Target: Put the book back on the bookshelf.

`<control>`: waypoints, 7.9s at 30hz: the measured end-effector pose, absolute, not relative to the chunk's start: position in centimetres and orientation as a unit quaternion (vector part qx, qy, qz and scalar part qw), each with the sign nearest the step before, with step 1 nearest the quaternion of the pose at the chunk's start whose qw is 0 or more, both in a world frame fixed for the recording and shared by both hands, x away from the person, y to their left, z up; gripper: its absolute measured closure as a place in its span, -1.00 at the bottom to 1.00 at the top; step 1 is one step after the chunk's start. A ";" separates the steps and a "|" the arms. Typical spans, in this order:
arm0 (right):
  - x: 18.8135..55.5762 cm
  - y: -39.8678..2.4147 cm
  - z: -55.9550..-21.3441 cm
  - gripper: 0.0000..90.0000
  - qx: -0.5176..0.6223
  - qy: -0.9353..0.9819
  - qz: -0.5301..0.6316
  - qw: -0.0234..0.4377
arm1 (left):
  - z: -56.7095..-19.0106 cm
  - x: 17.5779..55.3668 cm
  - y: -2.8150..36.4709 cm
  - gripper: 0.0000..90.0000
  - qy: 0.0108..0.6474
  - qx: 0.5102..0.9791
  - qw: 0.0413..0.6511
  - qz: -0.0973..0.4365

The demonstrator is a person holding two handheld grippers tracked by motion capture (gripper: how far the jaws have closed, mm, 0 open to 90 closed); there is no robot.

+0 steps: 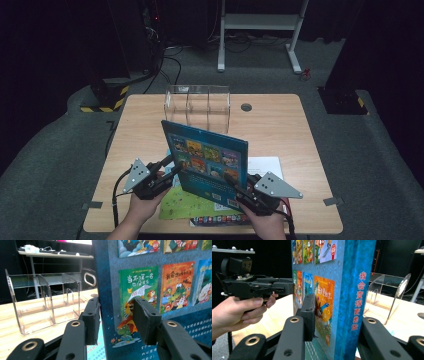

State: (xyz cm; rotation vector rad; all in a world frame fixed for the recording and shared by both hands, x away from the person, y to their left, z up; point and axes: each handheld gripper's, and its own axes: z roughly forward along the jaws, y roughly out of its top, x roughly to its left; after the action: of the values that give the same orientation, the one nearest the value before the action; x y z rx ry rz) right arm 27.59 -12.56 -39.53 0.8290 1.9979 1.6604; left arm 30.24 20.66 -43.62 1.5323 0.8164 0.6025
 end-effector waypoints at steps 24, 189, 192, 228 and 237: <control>26.4 -11.0 -38.8 0.85 0.272 0.704 0.597 0.271 | -45.8 30.1 22.2 0.12 0.396 0.675 0.561 0.272; 28.7 0.2 -46.9 0.62 0.352 0.721 0.546 0.242 | -39.5 27.2 15.4 -0.19 0.423 0.648 0.546 0.321; 28.7 0.3 -46.9 0.54 0.355 0.722 0.547 0.233 | -39.6 26.9 15.5 -0.14 0.425 0.644 0.549 0.321; 27.4 -0.2 -46.8 0.32 0.327 0.739 0.558 0.188 | -40.6 25.4 19.8 0.66 0.474 0.581 0.528 0.400; 27.7 -1.7 -46.6 0.34 0.338 0.735 0.552 0.204 | -41.4 25.4 21.2 0.76 0.481 0.581 0.513 0.410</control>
State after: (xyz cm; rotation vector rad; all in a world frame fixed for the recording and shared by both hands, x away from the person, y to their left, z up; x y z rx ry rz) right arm 27.68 -1.65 -46.61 0.9427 2.0499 1.5398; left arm 25.41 21.18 -41.39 1.3963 1.1563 0.9857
